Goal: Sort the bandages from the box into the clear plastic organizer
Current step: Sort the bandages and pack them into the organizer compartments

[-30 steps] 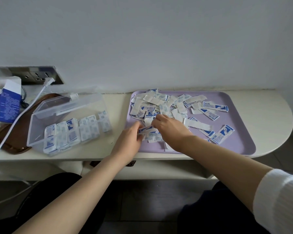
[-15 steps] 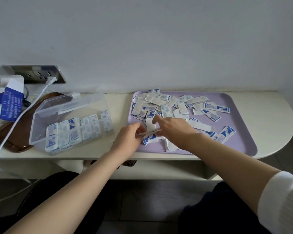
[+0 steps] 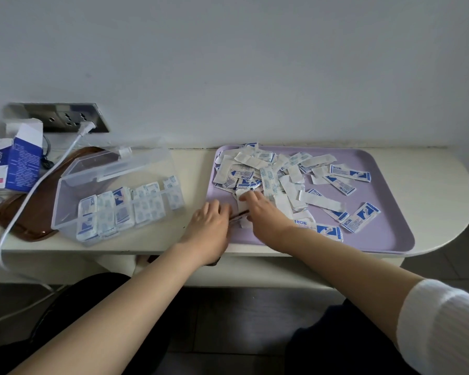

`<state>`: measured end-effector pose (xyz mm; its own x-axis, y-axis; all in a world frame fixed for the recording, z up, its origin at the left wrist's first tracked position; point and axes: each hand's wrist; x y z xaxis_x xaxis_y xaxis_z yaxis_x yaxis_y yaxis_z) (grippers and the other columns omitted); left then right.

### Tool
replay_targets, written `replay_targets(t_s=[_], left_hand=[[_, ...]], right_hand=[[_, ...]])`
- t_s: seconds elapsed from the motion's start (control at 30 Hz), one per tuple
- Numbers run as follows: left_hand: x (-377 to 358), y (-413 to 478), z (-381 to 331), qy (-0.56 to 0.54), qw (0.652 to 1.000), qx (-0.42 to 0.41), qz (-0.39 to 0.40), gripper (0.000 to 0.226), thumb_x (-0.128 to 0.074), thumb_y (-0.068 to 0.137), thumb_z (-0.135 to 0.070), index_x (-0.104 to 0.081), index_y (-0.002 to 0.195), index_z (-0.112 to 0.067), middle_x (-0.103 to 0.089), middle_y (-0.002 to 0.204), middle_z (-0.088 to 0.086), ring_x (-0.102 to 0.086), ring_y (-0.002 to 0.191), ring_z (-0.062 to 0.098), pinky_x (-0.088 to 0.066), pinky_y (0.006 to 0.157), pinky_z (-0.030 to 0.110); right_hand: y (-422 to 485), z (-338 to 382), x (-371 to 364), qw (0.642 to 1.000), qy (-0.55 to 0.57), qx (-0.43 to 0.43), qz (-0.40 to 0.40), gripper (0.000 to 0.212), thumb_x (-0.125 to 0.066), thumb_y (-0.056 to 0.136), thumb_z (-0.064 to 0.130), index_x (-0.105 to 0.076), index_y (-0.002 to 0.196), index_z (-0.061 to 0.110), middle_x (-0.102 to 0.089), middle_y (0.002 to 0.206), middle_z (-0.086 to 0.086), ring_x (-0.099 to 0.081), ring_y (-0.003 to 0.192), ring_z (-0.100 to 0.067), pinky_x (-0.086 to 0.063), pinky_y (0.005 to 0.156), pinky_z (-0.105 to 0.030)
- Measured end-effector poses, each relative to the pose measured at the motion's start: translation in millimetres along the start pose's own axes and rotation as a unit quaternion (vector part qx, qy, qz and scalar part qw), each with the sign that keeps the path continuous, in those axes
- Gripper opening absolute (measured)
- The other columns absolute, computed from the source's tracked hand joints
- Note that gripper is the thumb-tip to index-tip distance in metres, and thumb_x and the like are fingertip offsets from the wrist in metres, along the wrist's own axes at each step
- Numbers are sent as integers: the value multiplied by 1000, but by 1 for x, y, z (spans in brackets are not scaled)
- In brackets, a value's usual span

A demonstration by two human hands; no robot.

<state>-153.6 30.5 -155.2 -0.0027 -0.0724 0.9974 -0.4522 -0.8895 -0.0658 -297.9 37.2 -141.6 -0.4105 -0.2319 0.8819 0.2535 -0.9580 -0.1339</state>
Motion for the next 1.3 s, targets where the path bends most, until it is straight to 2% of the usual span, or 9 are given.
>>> replay_targets(t_s=[0.17,0.33,0.5,0.73,0.83,0.93,1.03,1.13,1.3], left_hand=[[-3,0,-5,14,1000,-9,-3,39,-41,83,0,-34,121,-7,-41,120,12,-39,112,28,-29,85,27],[-2,1,-1,-7,1000,2,6,21,-43,90,-6,-40,111,-9,-48,117,11,-44,110,28,-33,85,29],[7,1,1,-9,1000,8,-23,25,-39,88,-1,-42,111,-11,-49,115,9,-44,111,27,-33,84,30],[-2,1,1,17,999,14,24,20,-39,96,-20,-37,114,-11,-42,120,9,-40,116,28,-31,91,32],[4,-1,0,12,1000,6,17,21,-39,91,-8,-39,112,-10,-46,118,10,-43,114,28,-33,88,31],[13,-6,1,-78,997,15,-9,9,-36,93,-4,-40,97,-12,-56,103,15,-53,96,34,-34,72,35],[20,-11,8,-216,975,42,-19,13,-41,96,-13,-40,84,-15,-63,83,14,-58,77,35,-44,65,41],[24,-17,20,-313,947,71,-31,19,-49,94,-13,-55,76,-17,-68,71,0,-65,67,23,-52,67,35],[31,-25,35,-481,864,140,-48,17,-53,95,-14,-66,84,-13,-71,72,5,-68,59,22,-56,56,27]], right_hand=[[-2,9,-6,998,54,24,-10,62,-39,75,-19,-34,134,0,-35,136,-16,-38,123,-26,-27,94,-21],[5,-5,-14,999,-10,39,6,51,-39,81,-16,-44,130,0,-35,141,-12,-38,128,-26,-33,103,-28],[11,-8,-15,995,17,28,-91,28,-46,89,-8,-62,108,5,-57,115,-10,-53,107,-27,-46,85,-39],[2,-4,-11,992,-94,84,-11,58,-36,84,-15,-31,139,2,-27,148,-5,-21,140,-20,-30,107,-25],[1,-2,-6,988,-123,82,-36,49,-38,85,-14,-42,129,4,-34,142,-4,-25,137,-20,-39,92,-28],[3,-3,-2,986,-127,84,-62,38,-40,84,-13,-51,115,6,-45,128,-7,-40,122,-22,-39,83,-28],[9,-5,1,993,-33,65,-88,22,-43,90,-5,-58,103,6,-58,105,-10,-53,97,-29,-46,79,-36],[8,1,13,993,97,7,-70,14,-50,92,5,-63,97,5,-68,89,-13,-58,71,-20,-45,70,-28],[7,12,21,928,362,-62,-65,4,-66,83,2,-64,86,1,-69,75,-14,-65,49,-9,-57,58,-19]])
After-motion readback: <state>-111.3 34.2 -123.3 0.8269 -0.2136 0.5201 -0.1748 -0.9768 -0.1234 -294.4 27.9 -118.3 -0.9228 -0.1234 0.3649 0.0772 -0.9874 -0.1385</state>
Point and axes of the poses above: each hand's wrist, its own y-axis towards the middle knuckle, its own x-axis out of the back of the hand, z = x × y
